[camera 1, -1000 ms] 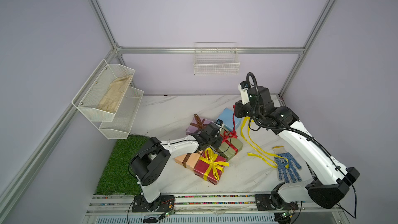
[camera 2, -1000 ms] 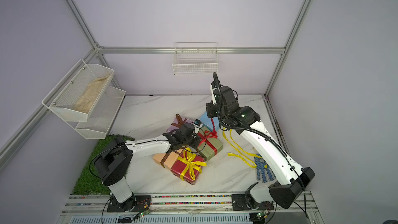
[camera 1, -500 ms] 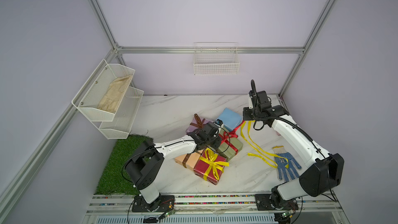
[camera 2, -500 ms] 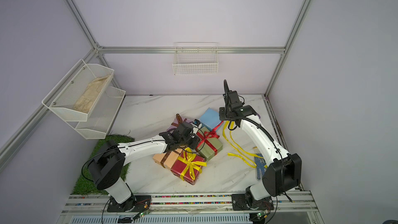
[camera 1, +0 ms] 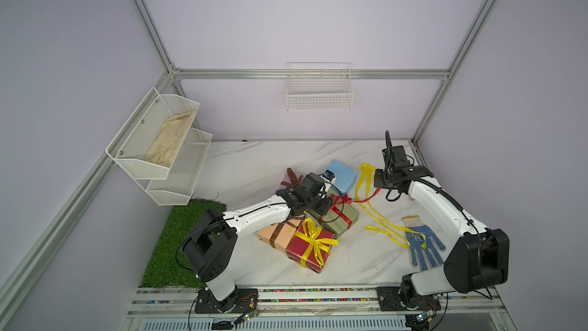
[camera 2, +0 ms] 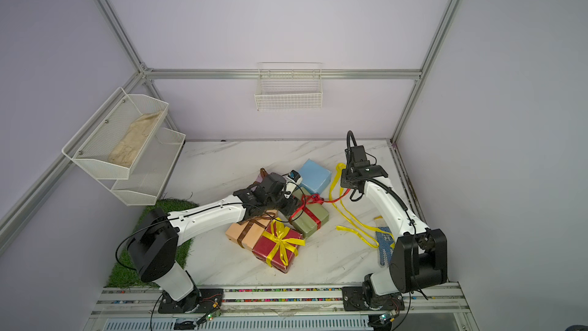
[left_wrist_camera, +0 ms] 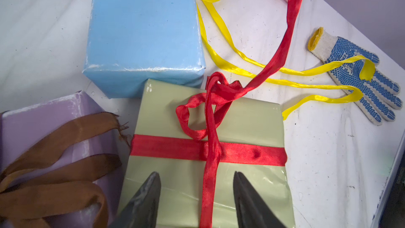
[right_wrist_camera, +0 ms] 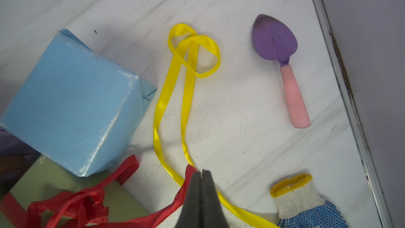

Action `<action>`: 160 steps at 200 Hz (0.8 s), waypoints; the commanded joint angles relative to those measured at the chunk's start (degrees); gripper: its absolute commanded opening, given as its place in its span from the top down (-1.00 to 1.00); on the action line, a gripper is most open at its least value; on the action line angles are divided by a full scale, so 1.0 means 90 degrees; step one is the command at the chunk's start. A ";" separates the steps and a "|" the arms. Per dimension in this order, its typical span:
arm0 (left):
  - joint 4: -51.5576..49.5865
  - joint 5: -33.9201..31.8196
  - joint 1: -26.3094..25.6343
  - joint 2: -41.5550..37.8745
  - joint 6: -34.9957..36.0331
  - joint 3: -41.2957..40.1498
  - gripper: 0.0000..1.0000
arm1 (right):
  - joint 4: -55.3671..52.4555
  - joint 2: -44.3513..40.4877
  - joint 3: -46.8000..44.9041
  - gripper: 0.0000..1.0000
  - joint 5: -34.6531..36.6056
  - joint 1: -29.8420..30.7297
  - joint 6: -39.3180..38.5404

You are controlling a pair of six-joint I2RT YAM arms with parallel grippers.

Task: Untie the ribbon bows on the gift boxes
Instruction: Untie the ribbon from the gift box.

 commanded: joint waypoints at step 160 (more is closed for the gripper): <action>-0.0329 0.0730 -0.0031 0.1561 0.0246 0.1685 0.01 | 0.0839 -0.0991 -0.1804 -0.05 -0.2448 0.0312 0.0814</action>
